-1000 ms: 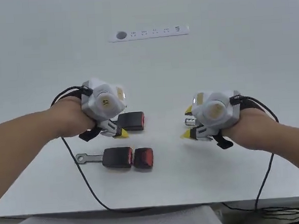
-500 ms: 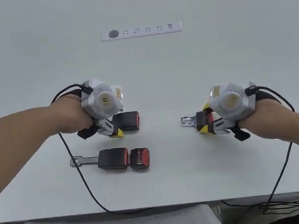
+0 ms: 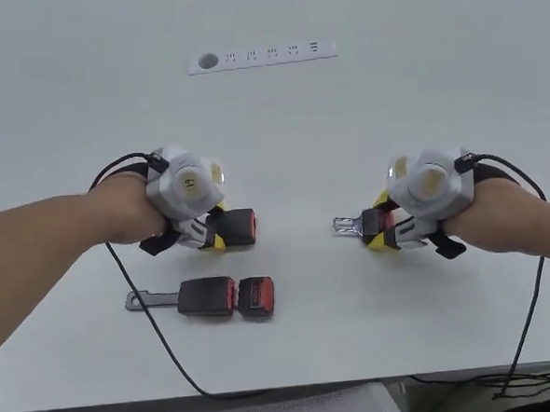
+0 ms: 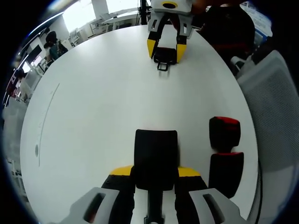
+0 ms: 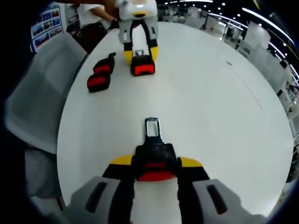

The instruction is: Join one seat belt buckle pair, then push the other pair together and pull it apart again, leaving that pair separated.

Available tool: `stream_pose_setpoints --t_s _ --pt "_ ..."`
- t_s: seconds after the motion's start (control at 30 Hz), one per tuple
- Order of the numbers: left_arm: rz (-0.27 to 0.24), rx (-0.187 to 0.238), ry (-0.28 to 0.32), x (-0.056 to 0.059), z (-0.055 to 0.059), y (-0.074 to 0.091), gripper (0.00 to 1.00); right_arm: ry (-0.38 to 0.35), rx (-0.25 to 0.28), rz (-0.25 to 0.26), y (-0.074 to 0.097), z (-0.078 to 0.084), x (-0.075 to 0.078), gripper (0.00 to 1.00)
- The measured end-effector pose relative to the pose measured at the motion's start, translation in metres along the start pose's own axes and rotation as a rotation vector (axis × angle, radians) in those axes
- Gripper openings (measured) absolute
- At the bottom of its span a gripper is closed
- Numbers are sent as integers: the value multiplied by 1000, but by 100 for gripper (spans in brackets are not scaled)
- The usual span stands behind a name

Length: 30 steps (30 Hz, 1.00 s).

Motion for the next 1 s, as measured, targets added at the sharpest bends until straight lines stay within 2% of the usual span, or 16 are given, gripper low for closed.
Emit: stream_pose_setpoints --t_s 0.2,0.47,0.6,1.0 --pt "0 -17 -5 1 1 -1 33 21 -4 9 -8 -17 1 34" --pt "1 -5 -1 1 4 -2 33 44 14 13 -27 -57 -2 34" --pt "-1 -10 -5 2 3 -3 33 55 23 14 -37 -73 2 34" --pt "-5 -31 -14 2 3 -6 33 79 18 -9 -59 -99 14 34"
Point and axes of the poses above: the centre of the closed fingertips' face, and the gripper's own axes: y roughly backward along the fingers, x roughly to its right, z roughly out of its underside, the point moved 7 cm from there along y, roughly backward along the fingers, and after that the axes turned 14 degrees about y, right-handed, at the moved point
